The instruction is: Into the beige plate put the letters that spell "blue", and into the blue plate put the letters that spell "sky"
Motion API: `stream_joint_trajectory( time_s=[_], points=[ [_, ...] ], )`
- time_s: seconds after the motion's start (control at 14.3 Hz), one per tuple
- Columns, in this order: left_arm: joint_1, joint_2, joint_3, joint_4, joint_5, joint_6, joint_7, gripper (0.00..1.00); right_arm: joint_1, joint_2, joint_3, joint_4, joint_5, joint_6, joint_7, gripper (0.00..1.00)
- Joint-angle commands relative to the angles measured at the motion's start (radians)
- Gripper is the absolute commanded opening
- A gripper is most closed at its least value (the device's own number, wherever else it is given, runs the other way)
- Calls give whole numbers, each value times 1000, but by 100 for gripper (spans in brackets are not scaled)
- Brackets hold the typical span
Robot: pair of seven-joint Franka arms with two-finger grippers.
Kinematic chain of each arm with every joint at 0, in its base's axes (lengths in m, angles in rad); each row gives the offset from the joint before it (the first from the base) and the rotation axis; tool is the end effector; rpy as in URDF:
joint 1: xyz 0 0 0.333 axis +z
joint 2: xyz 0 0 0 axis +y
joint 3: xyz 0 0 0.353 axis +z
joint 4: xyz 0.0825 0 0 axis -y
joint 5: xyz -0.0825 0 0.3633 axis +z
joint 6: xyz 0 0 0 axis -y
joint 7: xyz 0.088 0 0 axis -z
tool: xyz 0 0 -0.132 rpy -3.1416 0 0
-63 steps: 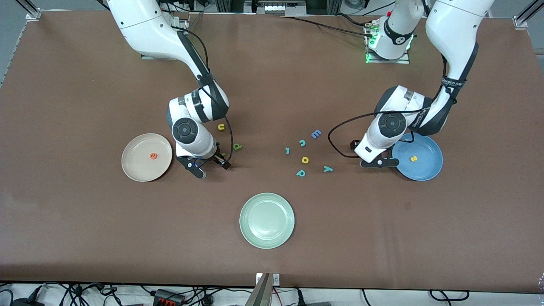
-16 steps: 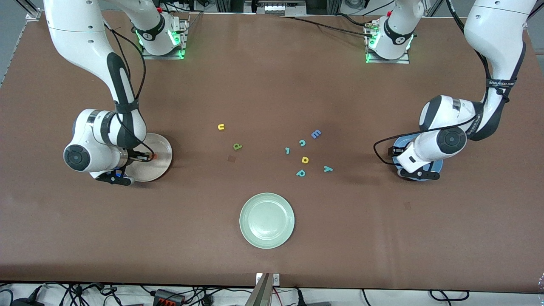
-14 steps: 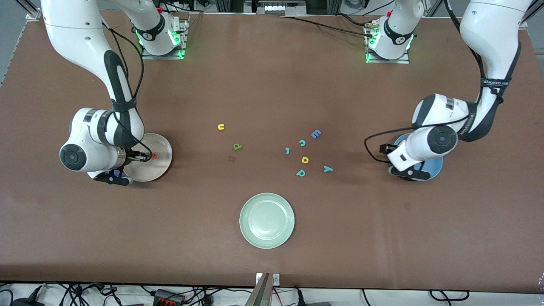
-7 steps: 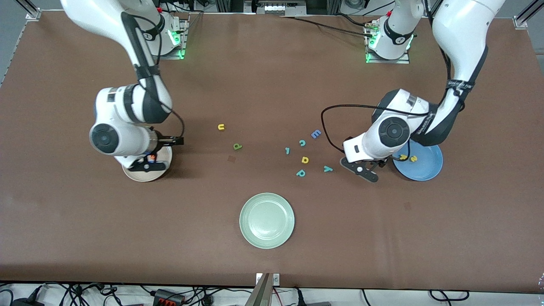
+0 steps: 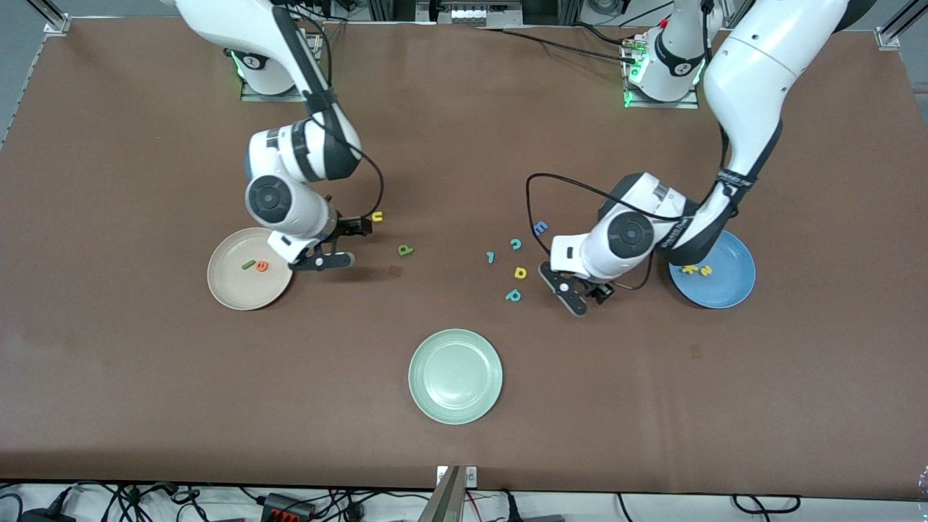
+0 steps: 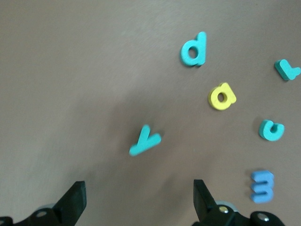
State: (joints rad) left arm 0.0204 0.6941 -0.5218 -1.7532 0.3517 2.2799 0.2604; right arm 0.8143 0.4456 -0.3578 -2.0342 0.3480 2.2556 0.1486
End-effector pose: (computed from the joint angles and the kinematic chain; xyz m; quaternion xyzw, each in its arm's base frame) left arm 0.6021 -0.2729 0.2282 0.8974 -0.4391 -0.0305 0.0315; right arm 0.5071 0.2730 0.2464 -0.9941 -0.0395 0.0990 0.0179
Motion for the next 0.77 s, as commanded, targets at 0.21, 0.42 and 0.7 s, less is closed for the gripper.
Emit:
stream_joint_trajectory(
  time_s=[0.21, 0.42, 0.7],
  points=[
    [-20, 21, -7, 26, 61, 3, 155, 100, 130, -36, -10, -133, 16, 145, 143, 100],
    [-19, 25, -6, 26, 62, 16, 252, 100, 158, -16, -12, -138, 16, 168, 176, 100],
    [-19, 67, -1, 24, 111, 81, 341, 97, 183, 18, -12, -136, 16, 200, 212, 93]
  ],
)
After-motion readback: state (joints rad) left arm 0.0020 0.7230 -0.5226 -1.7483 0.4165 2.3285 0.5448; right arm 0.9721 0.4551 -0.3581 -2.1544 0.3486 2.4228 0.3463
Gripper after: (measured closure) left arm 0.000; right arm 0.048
